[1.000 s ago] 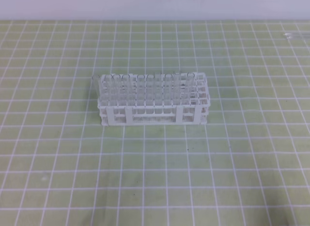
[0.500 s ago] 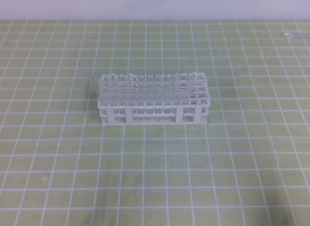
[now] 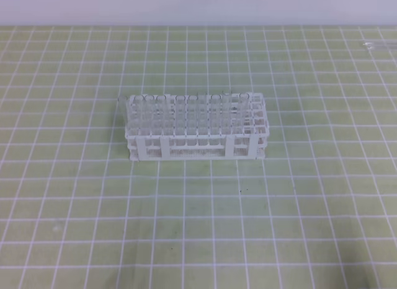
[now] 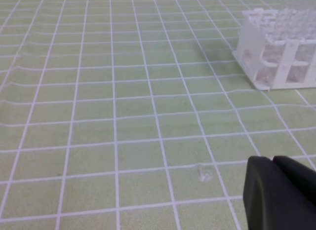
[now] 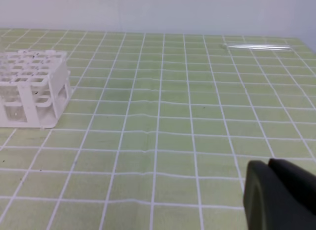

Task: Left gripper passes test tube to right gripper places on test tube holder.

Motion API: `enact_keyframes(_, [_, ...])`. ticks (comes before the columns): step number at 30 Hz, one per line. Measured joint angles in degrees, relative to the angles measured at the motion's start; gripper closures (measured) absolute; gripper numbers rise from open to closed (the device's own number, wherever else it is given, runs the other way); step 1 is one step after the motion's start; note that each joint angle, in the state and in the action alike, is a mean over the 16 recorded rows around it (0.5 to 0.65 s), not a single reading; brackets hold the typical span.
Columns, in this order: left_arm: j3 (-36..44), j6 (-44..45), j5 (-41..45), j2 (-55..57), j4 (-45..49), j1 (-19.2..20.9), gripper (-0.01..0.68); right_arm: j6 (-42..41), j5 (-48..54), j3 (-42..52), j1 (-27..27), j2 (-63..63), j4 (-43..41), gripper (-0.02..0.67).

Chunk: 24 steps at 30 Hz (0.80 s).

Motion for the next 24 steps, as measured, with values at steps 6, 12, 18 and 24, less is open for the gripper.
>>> enact_keyframes(6, [-0.16,0.03,0.19,0.21,-0.01,0.0,0.675,0.0,0.0,0.0,0.0,0.03,0.0,0.665])
enact_keyframes(12, [-0.23,0.04,0.29,0.41,-0.01,0.0,0.675,0.0,0.0,0.0,0.0,0.05,0.02,0.665])
enact_keyframes(18, [-0.39,0.04,0.36,0.62,-0.02,0.0,0.675,0.0,0.0,0.0,0.0,0.05,0.05,0.665])
enact_keyframes(24, [-0.31,0.04,0.24,0.52,-0.02,0.0,0.675,0.0,0.0,0.0,0.0,0.05,0.07,0.665])
